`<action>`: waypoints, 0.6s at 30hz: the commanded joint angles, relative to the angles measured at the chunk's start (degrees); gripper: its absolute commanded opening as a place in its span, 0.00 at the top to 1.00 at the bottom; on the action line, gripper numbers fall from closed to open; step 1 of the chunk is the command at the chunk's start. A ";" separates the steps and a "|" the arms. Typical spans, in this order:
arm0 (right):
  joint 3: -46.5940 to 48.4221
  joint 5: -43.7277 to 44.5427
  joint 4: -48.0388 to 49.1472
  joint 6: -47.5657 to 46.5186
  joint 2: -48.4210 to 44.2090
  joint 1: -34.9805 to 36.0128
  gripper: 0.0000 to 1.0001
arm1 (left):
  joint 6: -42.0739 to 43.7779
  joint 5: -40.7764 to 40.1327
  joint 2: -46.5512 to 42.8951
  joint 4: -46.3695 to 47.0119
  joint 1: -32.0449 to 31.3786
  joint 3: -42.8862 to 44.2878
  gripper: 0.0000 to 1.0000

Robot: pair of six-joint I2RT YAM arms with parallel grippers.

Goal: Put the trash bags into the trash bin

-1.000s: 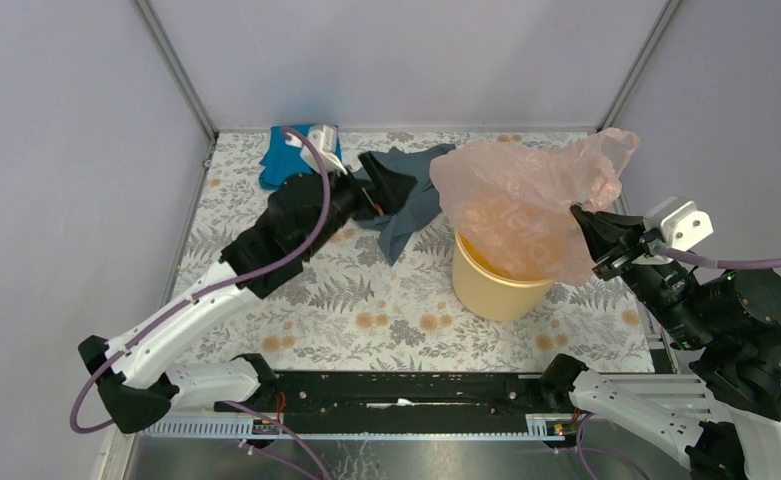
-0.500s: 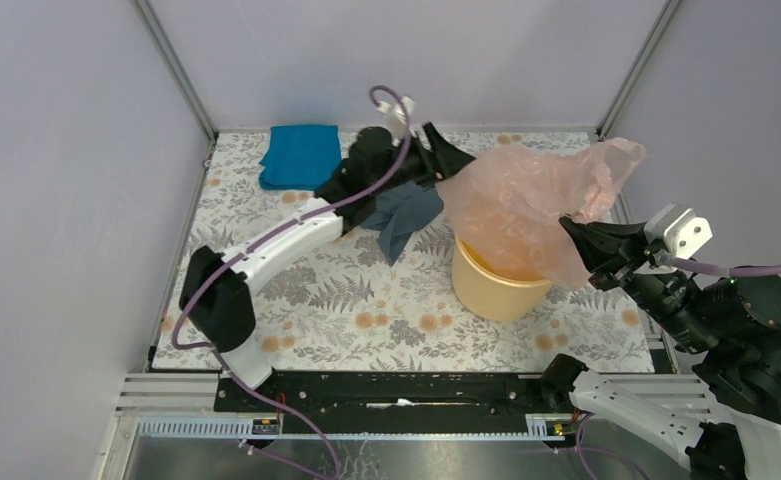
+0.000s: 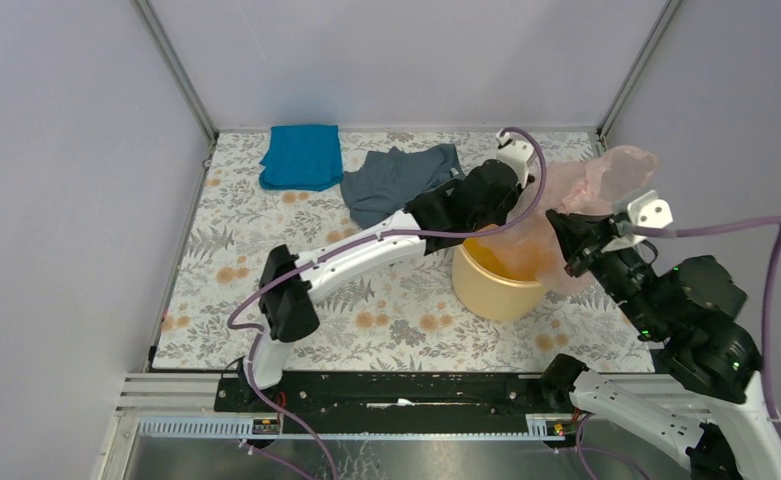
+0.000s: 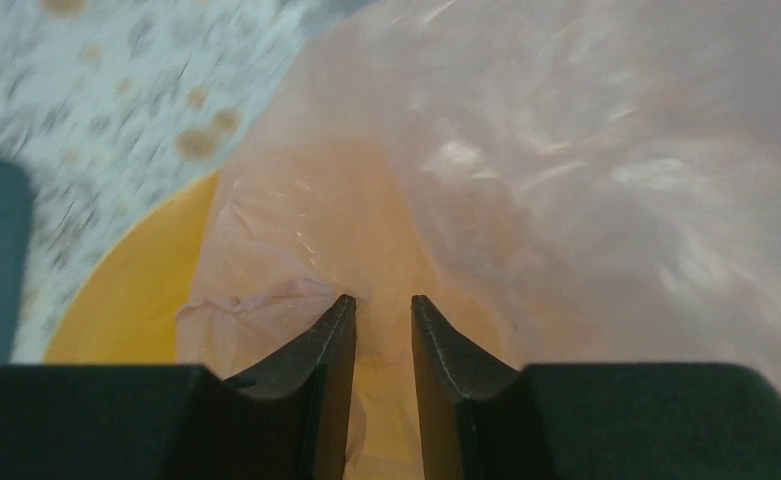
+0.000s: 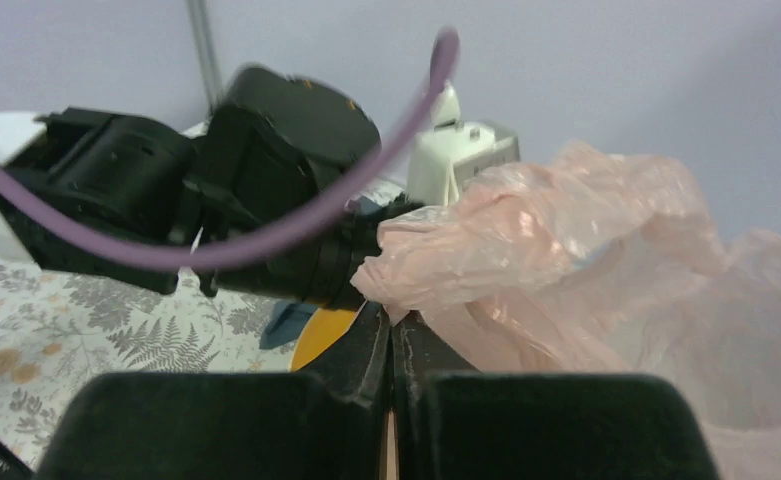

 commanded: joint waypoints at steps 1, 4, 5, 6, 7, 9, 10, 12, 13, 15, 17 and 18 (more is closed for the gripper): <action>-3.12 12.91 6.31 7.71 0.49 -0.02 1.00 | 2.90 -6.28 2.27 -11.13 0.84 0.68 0.69; -3.23 14.90 7.30 8.74 -0.41 0.04 1.00 | 2.89 -6.13 -0.62 -9.47 0.92 -1.32 0.67; -2.94 15.39 7.54 8.72 -0.68 0.03 1.00 | 2.80 -5.91 -1.84 -9.03 1.14 -1.71 0.67; -2.72 15.41 7.81 8.53 -0.95 0.00 1.00 | 2.29 -5.58 -3.23 -8.49 1.32 -2.27 0.66; -2.54 14.61 8.08 8.02 -1.20 0.02 1.00 | 1.69 -4.87 -4.90 -7.26 1.56 -3.26 0.63; -2.50 10.49 8.42 6.31 -1.62 -0.03 1.00 | 0.52 -1.73 -8.78 -3.16 2.10 -6.63 0.54; -2.36 7.75 8.08 5.46 -1.71 0.02 1.00 | -0.04 -0.68 -10.76 -1.57 2.32 -8.20 0.50; -1.84 1.07 6.51 3.31 -1.60 0.03 1.00 | -0.77 1.14 -14.28 0.51 2.72 -10.36 0.43; -1.49 -2.35 5.19 2.74 -1.31 -0.01 1.00 | -0.94 2.15 -15.78 1.12 3.02 -11.45 0.40; -1.02 -7.84 2.54 2.89 -0.68 0.08 1.00 | -0.89 4.95 -18.34 2.41 4.74 -14.01 0.31; -1.08 -13.29 0.92 3.55 0.05 0.04 1.00 | -2.05 8.64 -20.47 3.46 8.18 -16.92 0.25; -1.16 -16.15 0.19 3.72 0.39 0.00 1.00 | -3.47 11.57 -21.38 4.10 10.60 -18.25 0.23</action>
